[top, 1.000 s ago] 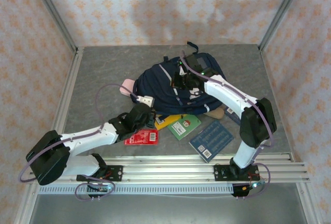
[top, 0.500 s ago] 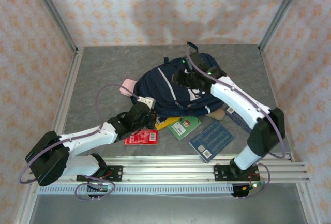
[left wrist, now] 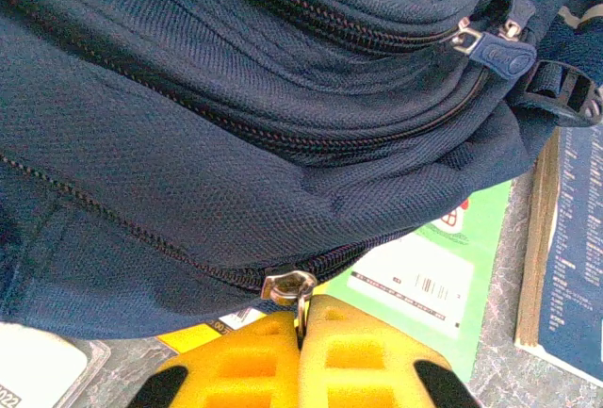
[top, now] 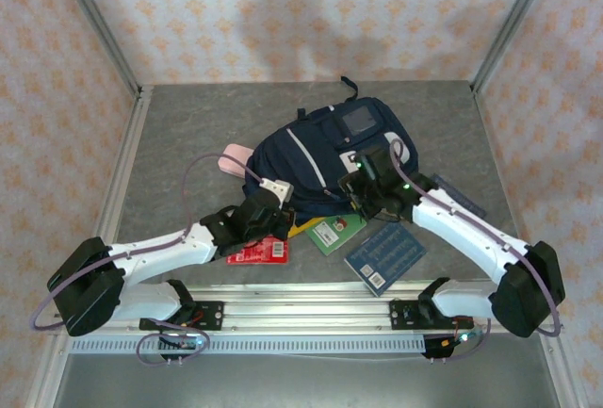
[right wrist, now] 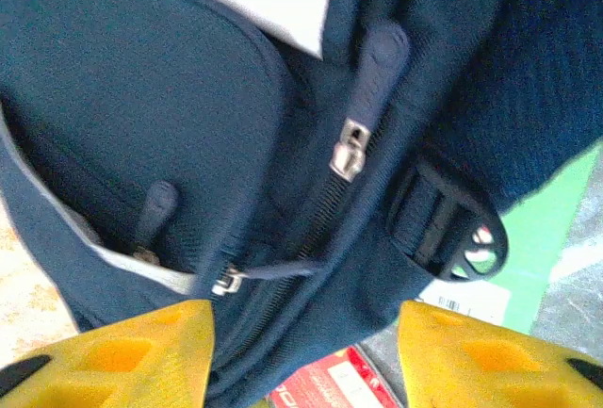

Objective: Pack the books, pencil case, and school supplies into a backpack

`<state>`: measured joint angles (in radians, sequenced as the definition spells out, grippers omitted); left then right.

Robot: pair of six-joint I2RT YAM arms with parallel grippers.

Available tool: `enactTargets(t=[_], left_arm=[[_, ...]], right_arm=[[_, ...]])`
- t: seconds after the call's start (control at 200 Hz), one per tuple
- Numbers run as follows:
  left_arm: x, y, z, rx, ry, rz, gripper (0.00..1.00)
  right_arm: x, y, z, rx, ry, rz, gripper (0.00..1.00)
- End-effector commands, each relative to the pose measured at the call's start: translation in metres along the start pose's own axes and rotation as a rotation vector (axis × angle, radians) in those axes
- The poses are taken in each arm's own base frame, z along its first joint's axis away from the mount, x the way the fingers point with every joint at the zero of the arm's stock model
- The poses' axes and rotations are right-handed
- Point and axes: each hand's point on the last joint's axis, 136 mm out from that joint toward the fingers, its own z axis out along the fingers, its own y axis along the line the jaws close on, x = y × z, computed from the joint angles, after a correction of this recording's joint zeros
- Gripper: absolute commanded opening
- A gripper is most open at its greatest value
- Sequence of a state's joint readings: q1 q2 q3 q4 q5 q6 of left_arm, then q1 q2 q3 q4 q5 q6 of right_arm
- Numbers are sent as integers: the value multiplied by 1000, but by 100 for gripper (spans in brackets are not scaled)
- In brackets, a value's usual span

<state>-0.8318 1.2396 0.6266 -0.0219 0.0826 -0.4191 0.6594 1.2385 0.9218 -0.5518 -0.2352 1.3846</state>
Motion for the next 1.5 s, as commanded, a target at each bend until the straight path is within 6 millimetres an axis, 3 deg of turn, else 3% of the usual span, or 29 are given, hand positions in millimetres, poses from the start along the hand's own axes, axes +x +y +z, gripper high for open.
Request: enactTargets(t=[0.0, 0.21, 0.405, 0.595, 0.766, 0.851, 0.936, 1.246, 1.496], left_arm=[[-14, -17, -4, 46, -17, 22, 0], [-22, -26, -7, 71, -37, 26, 0], [-23, -33, -11, 89, -49, 31, 0], [-20, -37, -17, 98, -61, 44, 0], [-9, -26, -18, 62, -58, 40, 0], [-7, -21, -19, 44, -58, 42, 0], [-6, -15, -19, 13, -57, 55, 0], [-10, 29, -14, -125, -73, -35, 0], [-24, 41, -10, -155, -84, -74, 0]], right_arm=[[16, 13, 2, -60, 45, 124, 63], [45, 24, 26, -87, 129, 129, 69], [60, 21, 32, -64, 116, 101, 62], [40, 17, 37, -63, 2, 66, 50], [18, 16, 46, -51, -69, 19, 23], [7, 17, 42, -52, -118, -16, 8], [-1, 21, 34, -60, -152, -68, 0], [-12, 28, 8, -90, -178, -324, 0], [-12, 25, -5, -22, -144, -620, 0]])
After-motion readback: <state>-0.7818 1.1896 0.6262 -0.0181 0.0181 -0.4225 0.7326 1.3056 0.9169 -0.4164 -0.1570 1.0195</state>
